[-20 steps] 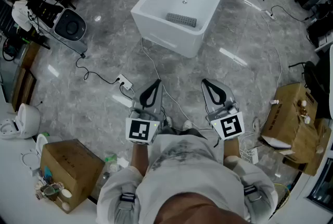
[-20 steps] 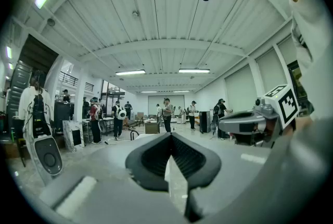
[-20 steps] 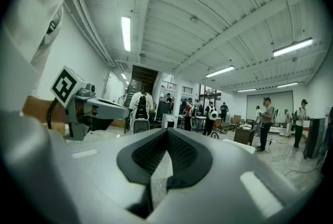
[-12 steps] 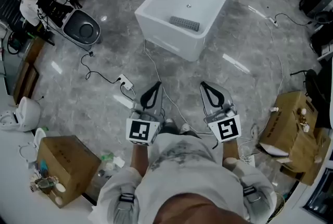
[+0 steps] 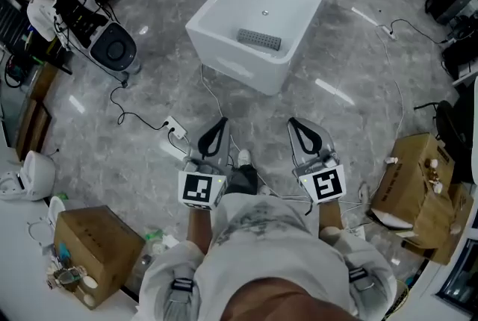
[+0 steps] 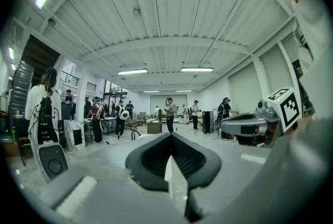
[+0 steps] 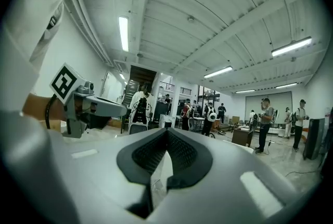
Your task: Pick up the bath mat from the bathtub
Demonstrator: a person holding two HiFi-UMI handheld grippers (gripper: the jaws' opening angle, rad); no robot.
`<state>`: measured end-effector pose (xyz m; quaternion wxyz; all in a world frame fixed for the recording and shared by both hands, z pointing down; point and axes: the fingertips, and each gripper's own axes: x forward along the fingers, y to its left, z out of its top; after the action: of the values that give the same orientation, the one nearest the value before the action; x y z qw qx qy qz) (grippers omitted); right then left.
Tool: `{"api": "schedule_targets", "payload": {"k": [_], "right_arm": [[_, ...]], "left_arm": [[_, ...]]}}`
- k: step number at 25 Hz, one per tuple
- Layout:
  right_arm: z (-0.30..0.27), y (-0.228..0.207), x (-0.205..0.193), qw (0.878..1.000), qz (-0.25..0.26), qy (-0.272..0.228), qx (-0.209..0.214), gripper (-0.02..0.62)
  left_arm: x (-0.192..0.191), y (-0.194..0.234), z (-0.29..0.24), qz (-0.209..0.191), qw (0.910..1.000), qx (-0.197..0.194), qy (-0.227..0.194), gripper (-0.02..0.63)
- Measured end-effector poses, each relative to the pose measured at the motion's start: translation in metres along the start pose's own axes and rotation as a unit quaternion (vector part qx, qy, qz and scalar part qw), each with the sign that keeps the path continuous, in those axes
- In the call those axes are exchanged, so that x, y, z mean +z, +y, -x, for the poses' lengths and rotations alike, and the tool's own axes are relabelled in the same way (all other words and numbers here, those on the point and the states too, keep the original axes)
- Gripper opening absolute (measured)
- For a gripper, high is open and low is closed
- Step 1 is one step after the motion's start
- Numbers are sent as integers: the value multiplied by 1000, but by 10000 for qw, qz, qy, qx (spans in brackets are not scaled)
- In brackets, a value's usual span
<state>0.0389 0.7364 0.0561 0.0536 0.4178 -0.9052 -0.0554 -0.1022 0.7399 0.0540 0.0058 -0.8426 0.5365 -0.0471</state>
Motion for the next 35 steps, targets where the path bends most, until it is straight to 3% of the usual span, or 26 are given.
{"api": "schedule_targets", "payload": {"k": [9, 18, 24, 27, 35], "right_arm": [[-98, -36, -8, 9993, 38, 294, -243, 2], [-175, -53, -9, 9981, 58, 445, -415, 3], [-211, -62, -8, 9980, 19, 470, -431, 2], [-224, -67, -11, 9977, 27, 517, -445, 3], [-262, -97, -13, 9978, -9, 531, -402, 3]], "left_arm": [[-6, 71, -79, -122, 9990, -429, -5, 3], [-9, 133, -130, 70, 9983, -581, -55, 3], [-11, 160, -155, 106, 9981, -602, -28, 3], [-10, 168, -165, 363, 9978, -546, 94, 3], [-5, 189, -210, 382, 9977, -541, 139, 3]]}}
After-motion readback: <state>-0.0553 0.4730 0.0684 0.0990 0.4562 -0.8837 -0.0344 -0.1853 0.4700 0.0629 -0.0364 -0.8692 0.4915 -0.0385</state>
